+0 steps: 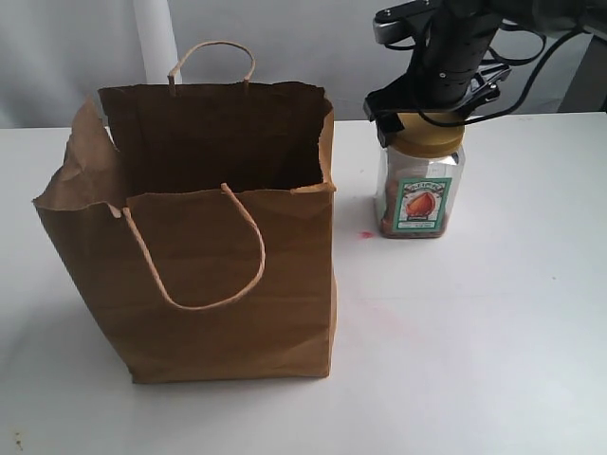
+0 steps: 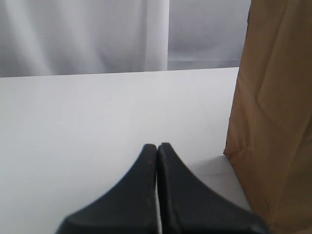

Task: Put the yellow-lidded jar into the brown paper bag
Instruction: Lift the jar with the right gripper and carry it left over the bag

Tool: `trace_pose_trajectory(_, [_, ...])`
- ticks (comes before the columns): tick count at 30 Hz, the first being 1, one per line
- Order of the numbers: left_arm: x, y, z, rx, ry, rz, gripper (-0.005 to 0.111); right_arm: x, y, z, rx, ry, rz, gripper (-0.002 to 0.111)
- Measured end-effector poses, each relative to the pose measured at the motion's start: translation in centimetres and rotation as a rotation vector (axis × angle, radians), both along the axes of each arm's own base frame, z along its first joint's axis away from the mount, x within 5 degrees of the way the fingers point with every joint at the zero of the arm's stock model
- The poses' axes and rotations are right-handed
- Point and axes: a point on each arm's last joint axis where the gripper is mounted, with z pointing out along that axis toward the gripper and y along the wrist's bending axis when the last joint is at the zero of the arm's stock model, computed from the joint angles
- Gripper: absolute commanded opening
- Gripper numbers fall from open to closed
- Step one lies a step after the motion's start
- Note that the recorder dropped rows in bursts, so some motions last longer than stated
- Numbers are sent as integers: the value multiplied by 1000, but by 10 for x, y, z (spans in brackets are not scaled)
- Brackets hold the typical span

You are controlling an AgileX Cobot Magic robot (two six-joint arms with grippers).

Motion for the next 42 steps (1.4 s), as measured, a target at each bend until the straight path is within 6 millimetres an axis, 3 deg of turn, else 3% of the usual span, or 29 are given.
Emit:
trace_pose_trajectory(5, [0, 0, 0, 0, 0, 0, 1, -9, -1, 19, -11, -1, 5, 0])
trace_pose_trajectory(14, [0, 0, 0, 0, 0, 0, 1, -48, -4, 92, -24, -76, 25, 0])
trace_pose_trajectory(22, [0, 0, 0, 0, 0, 0, 1, -98, 3, 170, -28, -260, 46, 0])
trace_pose_trajectory(28, [0, 0, 0, 0, 0, 0, 1, -139, 18, 216, -22, -386, 90, 0])
trace_pose_trajectory(34, [0, 0, 0, 0, 0, 0, 1, -169, 32, 241, -10, -457, 141, 0])
trace_pose_trajectory(42, [0, 0, 0, 0, 0, 0, 1, -187, 57, 251, -3, -492, 232, 0])
